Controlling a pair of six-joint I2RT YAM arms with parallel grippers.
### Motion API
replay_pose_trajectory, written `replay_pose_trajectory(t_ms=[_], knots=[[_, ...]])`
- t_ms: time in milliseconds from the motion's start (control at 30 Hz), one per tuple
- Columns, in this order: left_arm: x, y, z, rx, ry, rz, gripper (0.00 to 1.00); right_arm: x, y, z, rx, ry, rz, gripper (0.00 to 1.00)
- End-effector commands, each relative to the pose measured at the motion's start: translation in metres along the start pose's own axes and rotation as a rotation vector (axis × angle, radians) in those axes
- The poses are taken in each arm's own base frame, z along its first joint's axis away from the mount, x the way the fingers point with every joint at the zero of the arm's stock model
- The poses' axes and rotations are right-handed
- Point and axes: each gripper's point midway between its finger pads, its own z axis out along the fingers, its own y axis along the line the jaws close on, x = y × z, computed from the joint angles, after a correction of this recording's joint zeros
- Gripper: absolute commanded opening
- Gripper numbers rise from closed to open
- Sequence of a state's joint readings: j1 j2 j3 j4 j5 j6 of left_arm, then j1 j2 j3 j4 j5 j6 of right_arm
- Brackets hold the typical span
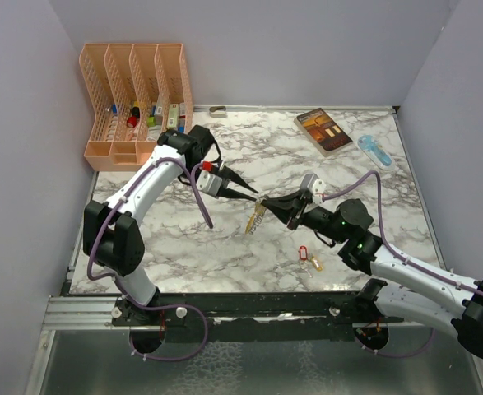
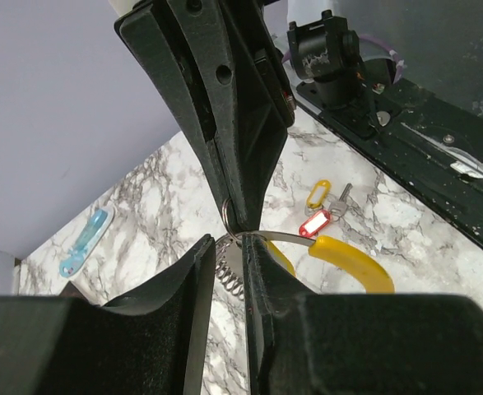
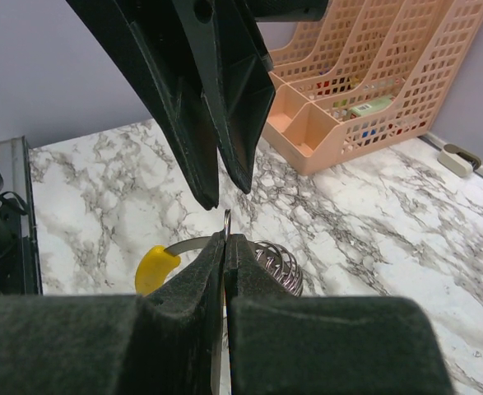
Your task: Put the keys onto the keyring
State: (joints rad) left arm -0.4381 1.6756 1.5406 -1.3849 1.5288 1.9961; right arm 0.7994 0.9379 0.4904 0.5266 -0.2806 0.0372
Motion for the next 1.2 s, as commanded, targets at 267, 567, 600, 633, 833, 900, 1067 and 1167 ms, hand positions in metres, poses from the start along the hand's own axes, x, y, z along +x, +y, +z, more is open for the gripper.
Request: replay_pose_trajectory(t_ms=[267, 567, 600, 633, 833, 900, 1067, 1167], knots=[[-0.013, 0.002, 0.007, -0.021, -0.078, -0.049, 0.24, -0.009, -0.004, 0.006, 0.01, -0.007, -0.029, 0.01], [-0.001, 0.002, 0.012, -0.01, -0.086, -0.092, 0.23, -0.012, -0.003, 0.006, 0.006, -0.01, -0.031, 0.01], [0.0, 0.001, 0.012, -0.009, -0.086, -0.097, 0.23, -0.013, -0.003, 0.006, 0.006, -0.013, -0.032, 0.01], [0.002, 0.001, 0.013, -0.008, -0.085, -0.101, 0.22, -0.013, -0.003, 0.006, 0.006, -0.014, -0.032, 0.01], [0.006, 0.001, 0.013, -0.004, -0.078, -0.108, 0.17, -0.016, -0.002, 0.005, 0.001, -0.018, -0.032, 0.01], [0.006, 0.002, 0.013, -0.004, -0.078, -0.105, 0.15, -0.016, -0.002, 0.005, 0.001, -0.019, -0.032, 0.01], [0.002, 0.003, 0.013, -0.005, -0.08, -0.094, 0.08, -0.016, -0.001, 0.005, -0.001, -0.019, -0.03, 0.01], [0.001, 0.003, 0.013, -0.005, -0.08, -0.093, 0.01, -0.016, -0.002, 0.005, 0.0, -0.018, -0.029, 0.01]])
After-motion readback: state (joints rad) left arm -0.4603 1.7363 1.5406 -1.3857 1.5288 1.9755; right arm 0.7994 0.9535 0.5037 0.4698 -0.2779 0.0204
